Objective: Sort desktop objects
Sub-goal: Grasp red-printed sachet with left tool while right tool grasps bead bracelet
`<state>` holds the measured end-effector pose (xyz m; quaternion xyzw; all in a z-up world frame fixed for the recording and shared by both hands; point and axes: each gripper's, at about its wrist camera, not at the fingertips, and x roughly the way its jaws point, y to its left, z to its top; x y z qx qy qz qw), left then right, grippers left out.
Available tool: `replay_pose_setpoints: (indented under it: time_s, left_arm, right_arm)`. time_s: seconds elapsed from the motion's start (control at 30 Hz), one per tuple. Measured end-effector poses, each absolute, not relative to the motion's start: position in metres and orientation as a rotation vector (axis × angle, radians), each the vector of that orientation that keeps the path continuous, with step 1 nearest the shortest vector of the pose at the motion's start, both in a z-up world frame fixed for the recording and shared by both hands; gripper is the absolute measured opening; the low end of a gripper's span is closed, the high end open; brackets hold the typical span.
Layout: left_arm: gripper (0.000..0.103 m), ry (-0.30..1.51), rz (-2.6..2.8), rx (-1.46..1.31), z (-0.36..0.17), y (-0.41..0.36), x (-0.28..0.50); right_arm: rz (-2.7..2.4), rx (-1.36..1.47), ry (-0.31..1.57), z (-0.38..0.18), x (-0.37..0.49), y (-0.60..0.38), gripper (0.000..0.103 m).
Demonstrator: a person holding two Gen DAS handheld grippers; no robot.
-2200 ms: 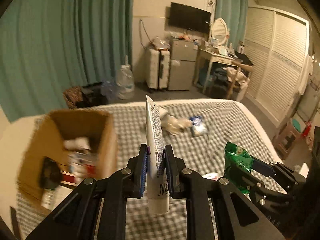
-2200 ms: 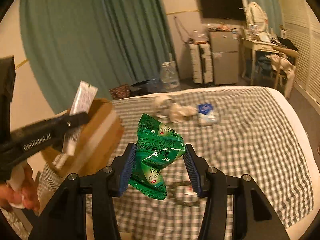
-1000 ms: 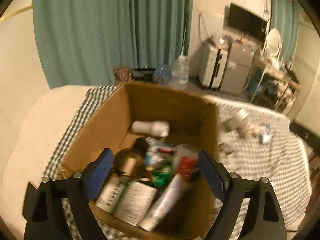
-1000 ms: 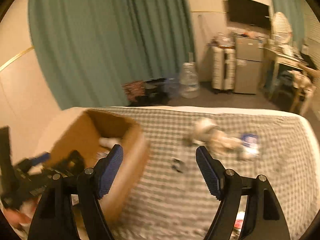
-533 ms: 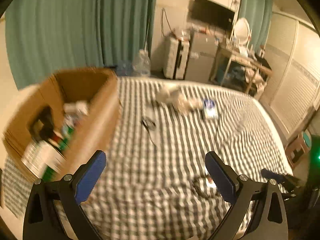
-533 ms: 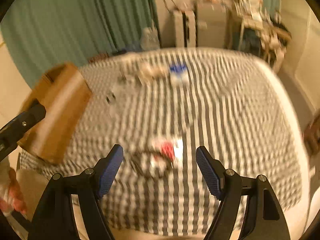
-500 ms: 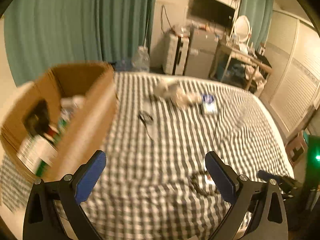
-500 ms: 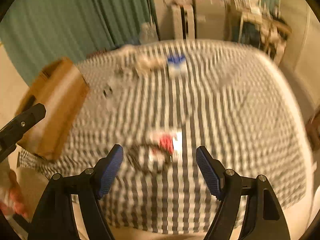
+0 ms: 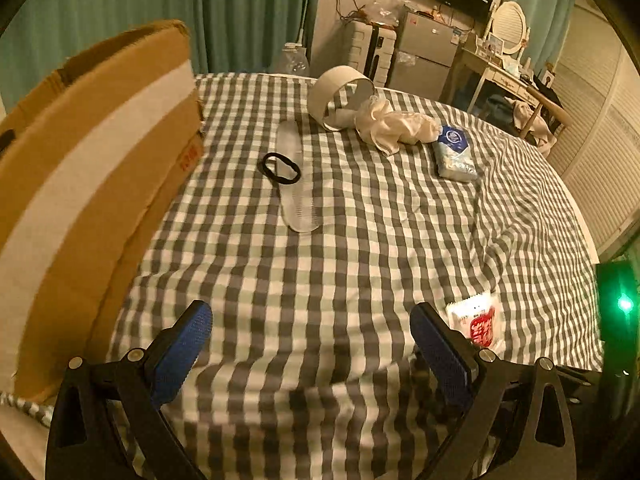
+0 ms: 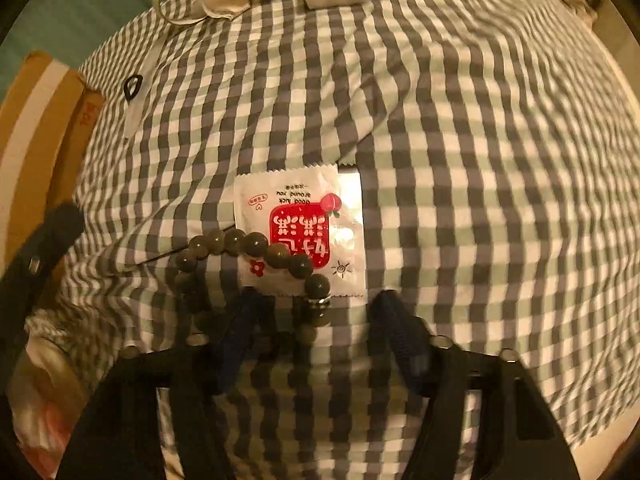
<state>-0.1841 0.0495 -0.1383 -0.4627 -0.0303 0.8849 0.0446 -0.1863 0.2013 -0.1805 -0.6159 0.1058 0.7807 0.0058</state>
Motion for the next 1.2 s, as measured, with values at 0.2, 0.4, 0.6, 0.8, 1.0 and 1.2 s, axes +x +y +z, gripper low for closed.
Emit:
replay_pose_setpoints:
  time_s: [0.2,0.4,0.6,0.8,1.0,1.2]
  left_arm:
    - [0.102,-0.062,2.601,-1.402,-0.145,0.066,-0.182]
    - [0.102,0.013,2.434,-1.301,-0.140,0.110,-0.168]
    - [0.102,0.339,2.288,-1.087,-0.153,0.174,-0.172]
    - [0.087,0.457,2.253,-1.223,-0.188,0.207,-0.189]
    - [0.042,0.338,2.237,-1.263,-0.171,0.178,-0.191]
    - [0.041,0.308,2.255,-1.213,-0.142,0.153,-0.169]
  right_arm:
    - [2.538,-1.724,0.538,-0.141,-0.157,0.240,0.012]
    - [2.520,-1.436,0.534,-0.092,-0.129,0.295,0.012]
    - [2.464,-1.456,0.682,-0.119,-0.122,0.325,0.012]
    - [2.496,-1.460,0.689,-0.122,-0.123,0.324,0.012]
    - [2.524,-1.416,0.659,-0.119,-0.127,0.323,0.012]
    - [2.620,-1.313,0.614,-0.080,-0.111,0.308,0.012]
